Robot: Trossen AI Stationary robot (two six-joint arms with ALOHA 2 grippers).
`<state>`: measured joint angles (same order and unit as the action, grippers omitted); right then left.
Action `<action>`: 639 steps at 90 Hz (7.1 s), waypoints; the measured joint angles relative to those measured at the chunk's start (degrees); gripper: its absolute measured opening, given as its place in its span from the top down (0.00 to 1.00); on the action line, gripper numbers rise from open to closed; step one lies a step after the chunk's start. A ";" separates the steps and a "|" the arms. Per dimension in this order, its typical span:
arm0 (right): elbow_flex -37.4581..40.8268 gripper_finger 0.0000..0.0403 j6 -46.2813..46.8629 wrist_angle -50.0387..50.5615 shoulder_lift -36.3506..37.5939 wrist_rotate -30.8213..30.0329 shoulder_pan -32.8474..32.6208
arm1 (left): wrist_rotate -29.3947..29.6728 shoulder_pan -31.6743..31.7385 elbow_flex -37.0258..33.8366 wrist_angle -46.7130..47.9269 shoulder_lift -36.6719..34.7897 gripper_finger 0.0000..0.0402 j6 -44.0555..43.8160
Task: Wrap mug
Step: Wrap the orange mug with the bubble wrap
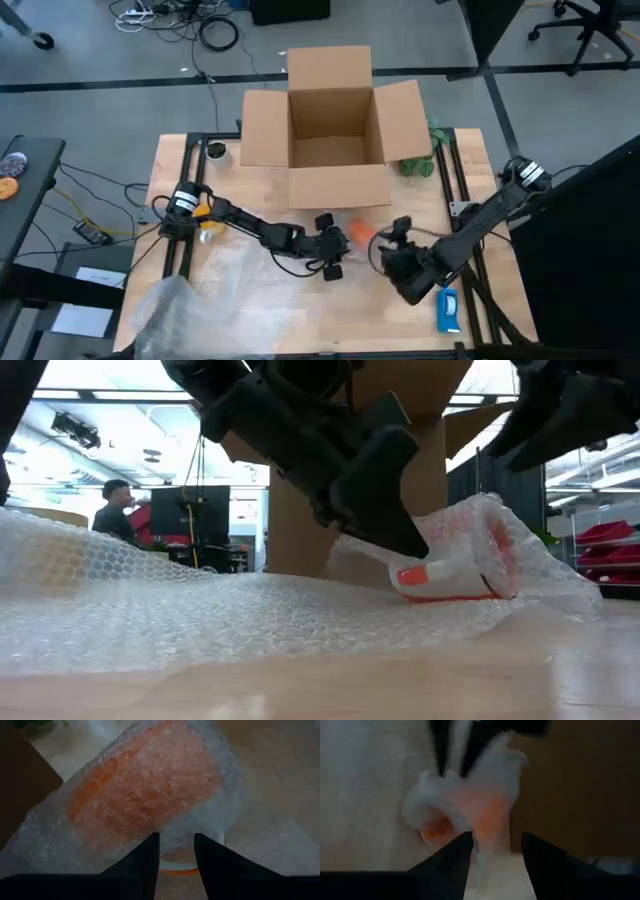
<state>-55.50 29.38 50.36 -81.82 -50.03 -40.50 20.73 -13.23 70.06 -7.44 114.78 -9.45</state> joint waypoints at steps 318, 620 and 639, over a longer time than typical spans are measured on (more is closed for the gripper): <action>19.97 0.71 14.47 -66.15 -22.91 -8.93 6.77 | 14.64 2.15 -7.10 6.07 -10.97 0.73 -3.88; 19.92 1.00 14.60 -54.52 -13.25 0.17 4.79 | 8.33 3.39 -10.84 -10.34 -1.70 0.73 -4.31; 19.92 1.00 19.48 -42.04 -5.95 1.50 1.42 | 8.37 3.39 -10.84 -10.23 -1.70 0.73 -4.31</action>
<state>-35.58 48.86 8.32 -87.76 -48.53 -39.08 29.10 -9.85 59.22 -17.67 113.08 -13.76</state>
